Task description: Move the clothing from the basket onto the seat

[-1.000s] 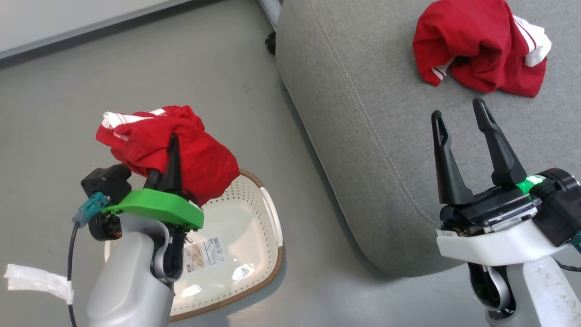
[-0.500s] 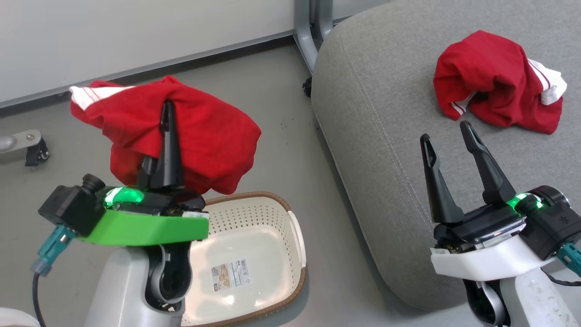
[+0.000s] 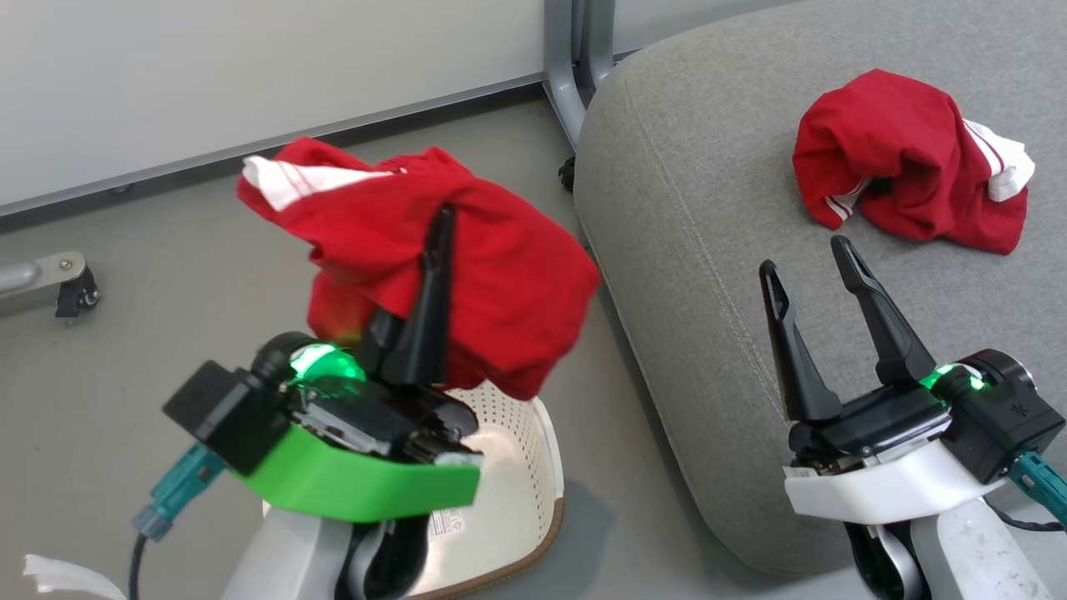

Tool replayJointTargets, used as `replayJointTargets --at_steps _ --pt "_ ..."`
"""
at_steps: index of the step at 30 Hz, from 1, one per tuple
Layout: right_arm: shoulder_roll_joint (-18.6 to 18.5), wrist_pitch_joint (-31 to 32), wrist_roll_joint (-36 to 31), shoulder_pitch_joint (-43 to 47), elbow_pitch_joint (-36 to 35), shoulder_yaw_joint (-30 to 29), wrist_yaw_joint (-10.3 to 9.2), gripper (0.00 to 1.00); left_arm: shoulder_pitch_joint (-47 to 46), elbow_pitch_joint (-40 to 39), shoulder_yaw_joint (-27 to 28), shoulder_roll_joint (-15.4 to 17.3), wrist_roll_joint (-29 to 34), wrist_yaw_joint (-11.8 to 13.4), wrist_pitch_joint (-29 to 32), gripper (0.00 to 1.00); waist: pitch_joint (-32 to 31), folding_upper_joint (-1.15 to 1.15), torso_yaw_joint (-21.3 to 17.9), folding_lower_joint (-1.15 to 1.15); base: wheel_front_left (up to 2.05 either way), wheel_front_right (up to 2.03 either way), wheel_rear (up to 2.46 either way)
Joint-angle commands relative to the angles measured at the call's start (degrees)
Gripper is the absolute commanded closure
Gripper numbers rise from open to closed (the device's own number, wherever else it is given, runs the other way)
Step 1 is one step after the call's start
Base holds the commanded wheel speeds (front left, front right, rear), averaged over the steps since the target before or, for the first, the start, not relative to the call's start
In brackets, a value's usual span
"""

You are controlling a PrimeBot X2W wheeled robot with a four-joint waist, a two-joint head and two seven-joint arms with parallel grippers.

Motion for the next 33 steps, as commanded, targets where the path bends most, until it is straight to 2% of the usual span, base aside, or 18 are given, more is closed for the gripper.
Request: replayJointTargets --at_steps 1,5,14,18,26,33 --pt "0.1 -0.2 -0.3 0.4 0.1 0.1 -0.01 0.00 0.3 -0.6 -1.3 1.0 0.0 -0.2 0.0 1.00 0.0 0.00 -0.1 0.00 0.00 0.00 0.00" --pt "-0.1 -0.2 -0.2 0.0 0.0 0.3 -0.01 0.00 0.3 -1.8 -3.6 2.0 -0.9 -0.2 0.0 1.00 0.1 0.00 -0.3 0.00 0.00 0.00 0.00" --pt "-0.2 -0.2 -0.1 -0.5 -0.1 -0.3 -0.01 0.00 0.5 -2.1 -4.0 2.2 -1.3 -0.2 0.0 1.00 0.3 0.00 0.0 0.00 0.00 0.00 0.00" --pt "-1.8 -0.2 0.2 -1.5 -0.6 0.6 -0.02 0.00 0.0 -2.1 -4.4 2.3 -1.1 -0.2 0.0 1.00 0.6 0.00 0.0 0.00 0.00 0.00 0.00" --pt "-10.2 -0.2 3.9 -7.1 -2.4 9.1 -0.02 0.00 -1.3 -2.3 -5.2 2.5 -1.5 -0.2 0.0 1.00 1.8 0.00 0.1 0.00 0.00 0.00 0.00" --pt "-20.8 -0.2 12.4 -16.4 -2.7 23.1 -0.02 0.00 -3.3 -2.1 -7.5 3.2 -0.7 -0.2 0.0 1.00 2.9 0.00 0.5 0.00 0.00 0.00 0.00"
